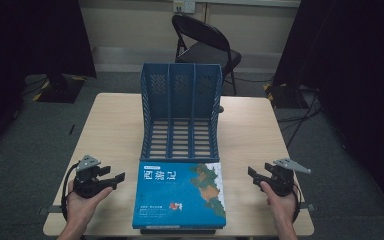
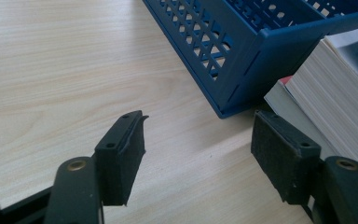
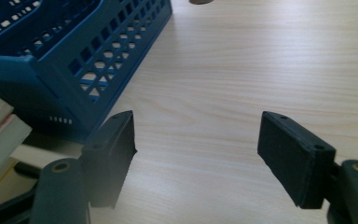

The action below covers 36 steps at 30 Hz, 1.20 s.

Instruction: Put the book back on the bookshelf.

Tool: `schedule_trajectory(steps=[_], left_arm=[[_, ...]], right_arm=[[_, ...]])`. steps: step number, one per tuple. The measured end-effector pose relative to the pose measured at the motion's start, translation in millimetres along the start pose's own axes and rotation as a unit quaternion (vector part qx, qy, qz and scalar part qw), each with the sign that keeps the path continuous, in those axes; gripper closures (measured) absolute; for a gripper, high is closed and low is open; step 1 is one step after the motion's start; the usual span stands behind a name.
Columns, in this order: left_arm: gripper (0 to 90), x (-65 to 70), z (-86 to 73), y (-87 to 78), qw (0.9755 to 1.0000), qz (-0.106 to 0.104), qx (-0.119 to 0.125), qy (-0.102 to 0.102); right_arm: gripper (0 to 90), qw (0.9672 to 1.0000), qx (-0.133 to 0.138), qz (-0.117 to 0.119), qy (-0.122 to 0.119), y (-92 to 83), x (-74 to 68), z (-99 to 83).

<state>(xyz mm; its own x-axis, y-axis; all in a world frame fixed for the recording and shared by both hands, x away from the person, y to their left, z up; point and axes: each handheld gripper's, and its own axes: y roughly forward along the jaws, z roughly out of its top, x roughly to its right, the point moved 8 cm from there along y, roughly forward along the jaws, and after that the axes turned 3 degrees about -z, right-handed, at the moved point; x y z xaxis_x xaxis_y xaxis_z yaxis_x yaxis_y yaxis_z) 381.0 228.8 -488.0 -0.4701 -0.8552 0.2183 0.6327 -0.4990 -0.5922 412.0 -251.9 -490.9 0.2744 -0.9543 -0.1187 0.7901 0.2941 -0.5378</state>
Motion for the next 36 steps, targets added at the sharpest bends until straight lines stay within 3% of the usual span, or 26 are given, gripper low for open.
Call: schedule_trajectory(steps=[2, 9, 11, 12, 13, 14, 15, 19, 20, 21, 22, 23, 26, 27, 31, 33, 34, 36], left_arm=[[35.0, 0.7, 0.6, 0.5, 1.0000, -0.006, 0.004, -0.001], [37.1, 2.1, -1.2, 3.2, 0.9999, -0.012, -0.001, -0.005], [37.7, 3.8, -0.9, 2.1, 0.9998, -0.016, 0.002, -0.012], [42.4, 7.0, -1.2, -0.3, 0.9996, -0.025, -0.003, -0.014], [44.1, 7.0, -1.2, -0.3, 0.9996, -0.025, -0.003, -0.014], [45.1, 12.4, -1.0, -2.9, 0.9996, -0.029, -0.003, 0.000], [45.8, 12.4, -1.0, -2.9, 0.9996, -0.029, -0.003, 0.000], [48.9, 24.1, 3.4, -11.7, 0.9987, -0.050, 0.007, 0.006], [49.0, 28.5, 6.9, -12.5, 0.9984, -0.049, 0.003, 0.028], [48.6, 28.5, 6.9, -12.5, 0.9984, -0.049, 0.003, 0.028], [47.4, 33.7, 13.2, -13.9, 0.9980, -0.057, 0.003, 0.027], [46.3, 33.7, 13.2, -13.9, 0.9980, -0.057, 0.003, 0.027], [44.4, 45.2, 25.7, -16.4, 0.9968, -0.072, 0.017, 0.032], [44.4, 49.2, 29.5, -16.8, 0.9963, -0.076, 0.023, 0.032], [47.8, 62.8, 34.2, -15.4, 0.9940, -0.095, 0.029, 0.046], [54.3, 67.4, 31.6, -11.3, 0.9941, -0.091, 0.024, 0.053], [58.7, 72.6, 27.5, -6.1, 0.9926, -0.099, 0.013, 0.069], [60.3, 76.4, 25.1, -2.7, 0.9918, -0.107, 0.007, 0.068]], right_arm=[[30.0, 0.9999, -0.005, 0.009, -0.002, 1.4, -2.0, -1.1], [27.5, 0.9995, -0.013, 0.026, -0.009, 1.0, -8.5, -0.3], [28.0, 0.9991, -0.012, 0.041, 0.002, -1.8, -9.2, 1.9], [33.1, 0.9980, -0.003, 0.063, 0.006, -6.5, -11.8, 5.7], [33.1, 0.9980, -0.003, 0.063, 0.006, -6.5, -11.8, 5.7], [36.6, 0.9968, 0.004, 0.079, 0.006, -10.5, -16.9, 10.8], [36.6, 0.9968, 0.004, 0.079, 0.006, -10.5, -16.9, 10.8], [44.6, 0.9920, 0.024, 0.121, -0.027, -20.6, -46.3, 24.6], [47.7, 0.9891, 0.027, 0.140, -0.036, -23.2, -59.8, 28.9], [47.7, 0.9891, 0.027, 0.140, -0.036, -23.2, -59.8, 28.9], [48.8, 0.9861, 0.025, 0.155, -0.055, -24.6, -76.8, 34.8], [48.8, 0.9861, 0.025, 0.155, -0.055, -24.6, -76.8, 34.8], [55.0, 0.9795, 0.033, 0.181, -0.081, -20.9, -100.6, 50.7], [55.0, 0.9795, 0.033, 0.181, -0.081, -20.9, -100.6, 50.7], [60.2, 0.9722, 0.023, 0.202, -0.115, -13.4, -123.4, 56.3], [60.8, 0.9721, 0.016, 0.198, -0.125, -8.6, -127.8, 52.7], [60.9, 0.9724, 0.010, 0.199, -0.122, -2.2, -127.4, 48.1], [59.0, 0.9734, 0.005, 0.193, -0.123, 1.2, -125.7, 45.3]])
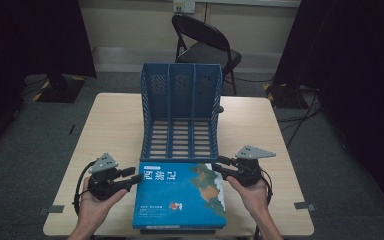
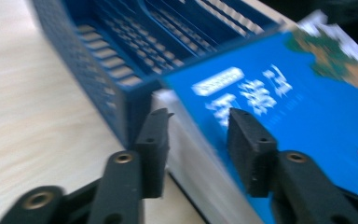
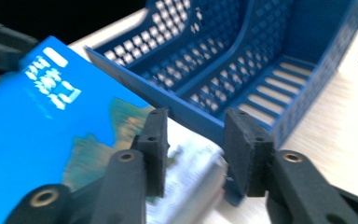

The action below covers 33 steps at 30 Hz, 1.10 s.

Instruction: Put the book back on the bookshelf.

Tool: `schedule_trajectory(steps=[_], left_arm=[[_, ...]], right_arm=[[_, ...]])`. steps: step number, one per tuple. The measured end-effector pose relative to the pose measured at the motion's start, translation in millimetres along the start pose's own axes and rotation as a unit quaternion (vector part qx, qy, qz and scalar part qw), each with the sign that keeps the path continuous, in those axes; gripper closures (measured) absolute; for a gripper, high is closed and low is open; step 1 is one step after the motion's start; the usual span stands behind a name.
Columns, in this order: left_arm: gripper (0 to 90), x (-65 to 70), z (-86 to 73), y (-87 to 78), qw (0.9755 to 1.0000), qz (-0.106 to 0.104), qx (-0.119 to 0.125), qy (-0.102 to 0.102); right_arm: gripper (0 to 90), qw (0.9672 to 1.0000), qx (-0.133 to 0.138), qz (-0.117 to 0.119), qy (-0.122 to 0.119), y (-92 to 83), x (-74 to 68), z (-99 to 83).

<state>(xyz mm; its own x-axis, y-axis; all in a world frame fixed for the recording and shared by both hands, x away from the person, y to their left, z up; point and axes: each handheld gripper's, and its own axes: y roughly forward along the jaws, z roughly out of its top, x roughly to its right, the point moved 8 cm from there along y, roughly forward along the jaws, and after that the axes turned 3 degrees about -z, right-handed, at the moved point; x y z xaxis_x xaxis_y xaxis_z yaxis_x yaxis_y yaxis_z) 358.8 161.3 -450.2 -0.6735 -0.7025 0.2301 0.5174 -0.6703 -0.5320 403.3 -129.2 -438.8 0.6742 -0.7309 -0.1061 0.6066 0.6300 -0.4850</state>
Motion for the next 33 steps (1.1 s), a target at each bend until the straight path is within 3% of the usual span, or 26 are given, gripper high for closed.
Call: schedule_trajectory(steps=[3, 4, 5, 7, 8, 12, 22, 30, 33], left_arm=[[60.0, 1.7, -1.9, 4.0, 1.0000, 0.008, 0.000, 0.000], [60.1, 0.0, -1.9, 2.8, 0.9999, -0.005, 0.006, -0.011], [60.5, 0.0, -1.9, 2.8, 0.9999, -0.005, 0.006, -0.011], [60.3, -1.6, -4.4, 4.5, 0.9994, -0.014, 0.013, -0.030], [57.9, -2.0, -6.3, 5.5, 0.9988, -0.023, 0.019, -0.039], [59.1, -4.1, -5.8, 5.8, 0.9983, -0.032, 0.014, -0.047], [64.4, -4.6, -1.1, 9.7, 0.9985, -0.035, 0.011, -0.041], [66.5, -0.8, 7.5, 21.4, 0.9985, -0.047, -0.007, -0.028], [66.8, 1.6, 12.3, 29.3, 0.9986, -0.048, -0.012, -0.018]], right_arm=[[60.1, 0.9998, -0.001, 0.011, 0.018, 3.1, 1.8, -9.4], [60.1, 0.9998, 0.002, 0.008, 0.016, 3.6, 1.6, -11.0], [60.1, 0.9998, 0.002, 0.008, 0.016, 3.6, 1.6, -11.0], [60.3, 0.9998, -0.003, 0.011, 0.016, 4.1, 2.1, -10.7], [56.2, 0.9998, -0.004, 0.011, 0.013, 6.3, 1.9, -11.1], [53.6, 0.9997, -0.013, 0.017, 0.012, 11.6, 0.0, -12.4], [56.9, 0.9995, -0.027, 0.019, 0.000, 2.3, -7.3, -14.0], [59.2, 0.9991, -0.032, 0.028, 0.006, -22.3, -14.0, -31.2], [58.1, 0.9984, -0.045, 0.032, 0.008, -35.9, -20.8, -38.7]])
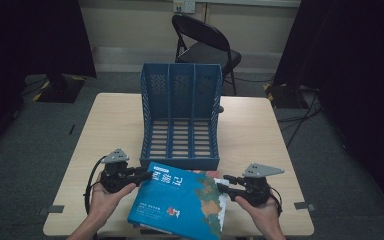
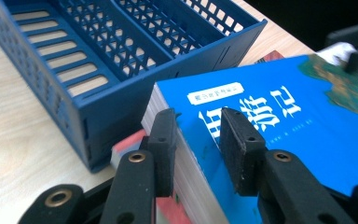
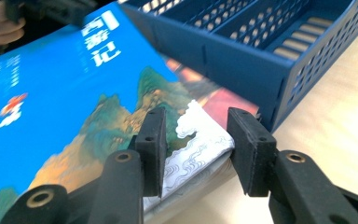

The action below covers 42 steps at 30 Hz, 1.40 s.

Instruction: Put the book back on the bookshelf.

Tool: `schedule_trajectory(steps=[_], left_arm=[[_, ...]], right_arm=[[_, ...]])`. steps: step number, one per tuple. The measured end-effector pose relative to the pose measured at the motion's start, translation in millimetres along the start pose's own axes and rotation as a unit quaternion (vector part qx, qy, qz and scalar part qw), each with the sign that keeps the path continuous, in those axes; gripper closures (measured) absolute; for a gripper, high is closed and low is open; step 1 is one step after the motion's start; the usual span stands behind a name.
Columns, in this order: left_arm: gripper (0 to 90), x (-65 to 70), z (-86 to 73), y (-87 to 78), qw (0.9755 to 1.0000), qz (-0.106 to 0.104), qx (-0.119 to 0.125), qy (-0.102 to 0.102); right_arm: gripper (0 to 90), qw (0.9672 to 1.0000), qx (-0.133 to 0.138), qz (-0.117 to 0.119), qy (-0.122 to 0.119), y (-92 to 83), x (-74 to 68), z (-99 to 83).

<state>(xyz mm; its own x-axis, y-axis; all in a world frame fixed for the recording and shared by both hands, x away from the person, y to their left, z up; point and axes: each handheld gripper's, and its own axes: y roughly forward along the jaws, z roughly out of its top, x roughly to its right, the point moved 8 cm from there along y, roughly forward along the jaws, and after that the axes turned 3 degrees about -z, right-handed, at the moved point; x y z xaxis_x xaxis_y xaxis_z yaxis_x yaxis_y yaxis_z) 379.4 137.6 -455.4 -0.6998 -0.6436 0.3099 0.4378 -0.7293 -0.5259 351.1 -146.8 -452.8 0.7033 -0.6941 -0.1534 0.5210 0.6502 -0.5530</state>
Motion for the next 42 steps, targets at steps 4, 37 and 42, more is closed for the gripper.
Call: schedule_trajectory(steps=[4, 37, 42], left_arm=[[67.4, 0.2, 8.4, 11.7, 0.9999, -0.003, -0.010, 0.007], [53.8, 30.9, -52.4, -44.9, 0.9981, -0.061, 0.007, -0.006], [56.1, 27.3, -45.4, -33.6, 0.9986, -0.051, 0.013, -0.007]], right_arm=[[57.7, 0.9999, -0.010, 0.008, -0.008, -12.9, -9.0, -9.0], [71.7, 0.9950, -0.027, 0.092, -0.027, 36.2, -16.6, 16.0], [71.9, 0.9957, -0.029, 0.083, -0.030, 34.8, -17.9, 15.4]])
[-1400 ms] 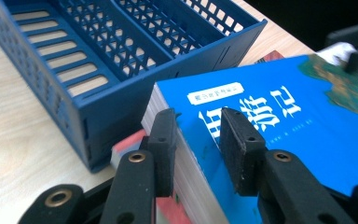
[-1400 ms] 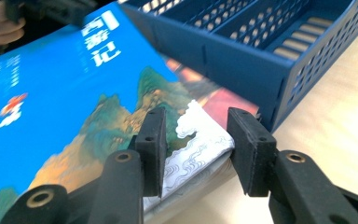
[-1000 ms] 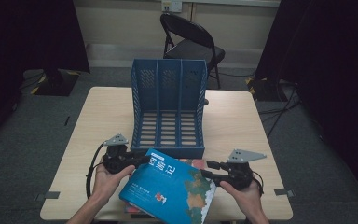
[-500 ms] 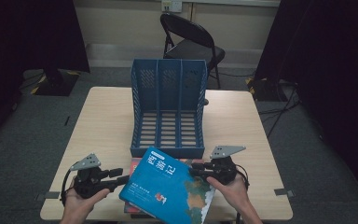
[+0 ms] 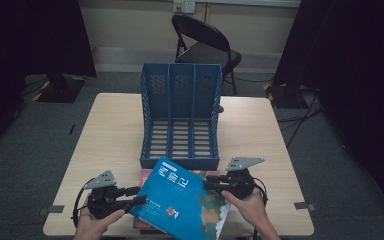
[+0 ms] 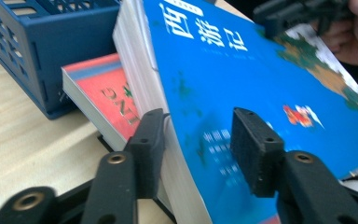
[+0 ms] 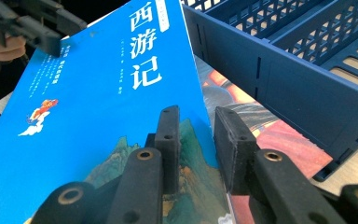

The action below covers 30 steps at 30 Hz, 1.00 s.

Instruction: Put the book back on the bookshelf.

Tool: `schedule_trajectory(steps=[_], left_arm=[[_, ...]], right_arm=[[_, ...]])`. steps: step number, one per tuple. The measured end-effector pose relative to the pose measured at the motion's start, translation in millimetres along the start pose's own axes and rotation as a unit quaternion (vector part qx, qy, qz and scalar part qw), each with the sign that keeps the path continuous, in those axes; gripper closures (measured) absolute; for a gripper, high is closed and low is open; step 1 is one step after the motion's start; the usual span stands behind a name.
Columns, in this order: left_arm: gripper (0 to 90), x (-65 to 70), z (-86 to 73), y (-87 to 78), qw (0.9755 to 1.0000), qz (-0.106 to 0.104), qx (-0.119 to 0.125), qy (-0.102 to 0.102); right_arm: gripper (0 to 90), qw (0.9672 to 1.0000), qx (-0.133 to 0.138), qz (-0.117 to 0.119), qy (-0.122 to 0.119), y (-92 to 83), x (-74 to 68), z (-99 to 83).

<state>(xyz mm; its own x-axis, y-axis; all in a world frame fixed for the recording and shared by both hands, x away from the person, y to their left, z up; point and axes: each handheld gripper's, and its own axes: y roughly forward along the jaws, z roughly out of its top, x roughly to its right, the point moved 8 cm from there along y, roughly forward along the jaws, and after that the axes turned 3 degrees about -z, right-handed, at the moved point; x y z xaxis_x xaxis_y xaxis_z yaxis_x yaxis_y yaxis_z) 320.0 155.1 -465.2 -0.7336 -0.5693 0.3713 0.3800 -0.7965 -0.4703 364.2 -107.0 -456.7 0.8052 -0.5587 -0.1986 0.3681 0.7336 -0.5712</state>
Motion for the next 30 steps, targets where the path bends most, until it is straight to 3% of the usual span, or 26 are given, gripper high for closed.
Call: schedule_trajectory(steps=[8, 12, 15, 20, 24, 25, 30], left_arm=[[59.8, -3.9, 10.2, 12.7, 0.9999, -0.002, -0.005, 0.011], [62.2, -6.9, 15.8, 22.3, 0.9998, -0.019, -0.001, 0.007], [63.4, -7.4, 24.3, 32.9, 0.9992, -0.027, -0.017, 0.022], [71.5, -10.2, 33.8, 42.7, 0.9990, -0.024, -0.014, 0.036], [71.5, -12.8, 35.1, 44.2, 0.9991, -0.034, -0.014, 0.020], [71.4, -13.4, 34.7, 43.7, 0.9992, -0.035, -0.011, 0.013], [69.3, -11.7, 33.0, 39.8, 0.9995, -0.025, -0.010, 0.019]], right_arm=[[72.0, 1.0000, 0.000, -0.009, 0.003, -11.8, -5.0, -9.6], [72.1, 0.9999, -0.006, -0.013, 0.002, -19.6, -9.9, -15.6], [72.0, 0.9998, -0.013, -0.014, -0.001, -30.5, -16.8, -23.5], [73.1, 0.9997, -0.014, -0.012, -0.017, -34.3, -18.5, -22.8], [70.3, 0.9998, -0.004, 0.002, -0.022, -28.7, -7.4, -6.6], [69.6, 0.9995, -0.009, 0.017, -0.025, -19.5, -2.6, 1.1], [70.4, 0.9987, -0.017, 0.035, -0.034, 2.7, -5.6, 5.9]])
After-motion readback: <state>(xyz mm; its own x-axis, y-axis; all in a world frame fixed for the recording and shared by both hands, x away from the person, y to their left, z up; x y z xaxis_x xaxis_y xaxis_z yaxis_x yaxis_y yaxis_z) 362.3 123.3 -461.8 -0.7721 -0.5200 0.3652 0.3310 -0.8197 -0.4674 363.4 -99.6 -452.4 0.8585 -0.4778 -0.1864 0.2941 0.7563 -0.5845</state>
